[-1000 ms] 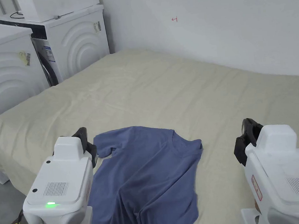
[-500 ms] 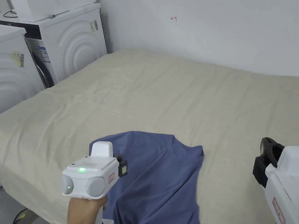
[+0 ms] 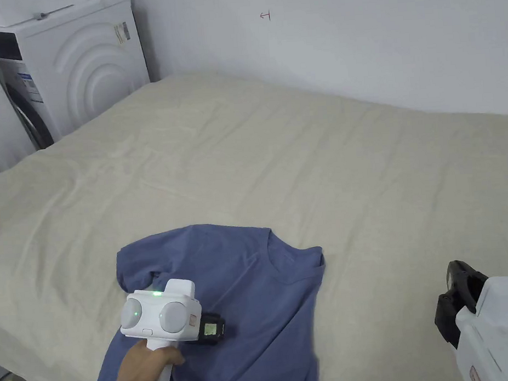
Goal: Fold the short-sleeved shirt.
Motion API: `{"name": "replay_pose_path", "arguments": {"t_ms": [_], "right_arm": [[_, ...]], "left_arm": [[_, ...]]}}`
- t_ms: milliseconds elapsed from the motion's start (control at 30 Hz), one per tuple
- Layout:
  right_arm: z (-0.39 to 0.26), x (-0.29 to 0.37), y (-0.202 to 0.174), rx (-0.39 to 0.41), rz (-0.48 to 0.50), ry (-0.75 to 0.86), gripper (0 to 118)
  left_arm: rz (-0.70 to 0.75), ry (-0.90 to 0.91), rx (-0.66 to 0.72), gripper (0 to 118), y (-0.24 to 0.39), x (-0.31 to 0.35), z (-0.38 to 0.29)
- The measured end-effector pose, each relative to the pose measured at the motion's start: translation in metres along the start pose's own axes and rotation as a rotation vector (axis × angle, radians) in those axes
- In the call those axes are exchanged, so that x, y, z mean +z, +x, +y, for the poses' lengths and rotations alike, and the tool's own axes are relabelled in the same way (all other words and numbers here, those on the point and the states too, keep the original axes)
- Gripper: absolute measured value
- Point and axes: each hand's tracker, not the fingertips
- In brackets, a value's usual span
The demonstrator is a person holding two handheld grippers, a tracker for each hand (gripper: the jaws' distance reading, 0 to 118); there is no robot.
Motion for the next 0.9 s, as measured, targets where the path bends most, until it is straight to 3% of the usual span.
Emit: {"name": "replay_pose_path", "arguments": {"t_ms": [133, 167, 233, 333, 367, 533, 700, 900], "right_arm": [[-0.005, 0.001, 0.009, -0.008, -0.015, -0.017, 0], [-0.006, 0.003, 0.011, -0.009, -0.019, -0.019, 0], [-0.007, 0.005, 0.015, -0.015, -0.027, -0.021, 0], [-0.007, 0.008, 0.021, -0.027, -0.034, -0.023, 0], [-0.007, 0.010, 0.022, -0.032, -0.037, -0.021, 0], [-0.003, 0.023, 0.032, -0.044, -0.050, -0.003, 0], [0.002, 0.042, 0.050, -0.044, -0.077, 0.021, 0], [0.004, 0.069, 0.077, -0.065, -0.132, 0.051, 0]], "left_arm": [[-0.034, -0.039, 0.010, 78, 0.003, -0.004, -0.002], [-0.024, -0.028, 0.026, 67, 0.005, 0.000, -0.001], [-0.034, -0.020, -0.001, 23, 0.008, 0.006, 0.000], [0.013, -0.004, -0.102, 11, 0.013, 0.011, -0.002], [0.018, -0.003, -0.099, 0, 0.012, 0.013, -0.003], [-0.059, 0.084, 0.045, 0, -0.006, 0.031, -0.003], [-0.249, 0.207, 0.224, 0, -0.020, 0.073, 0.004], [-0.392, 0.355, 0.227, 0, 0.009, 0.156, 0.035]]}}
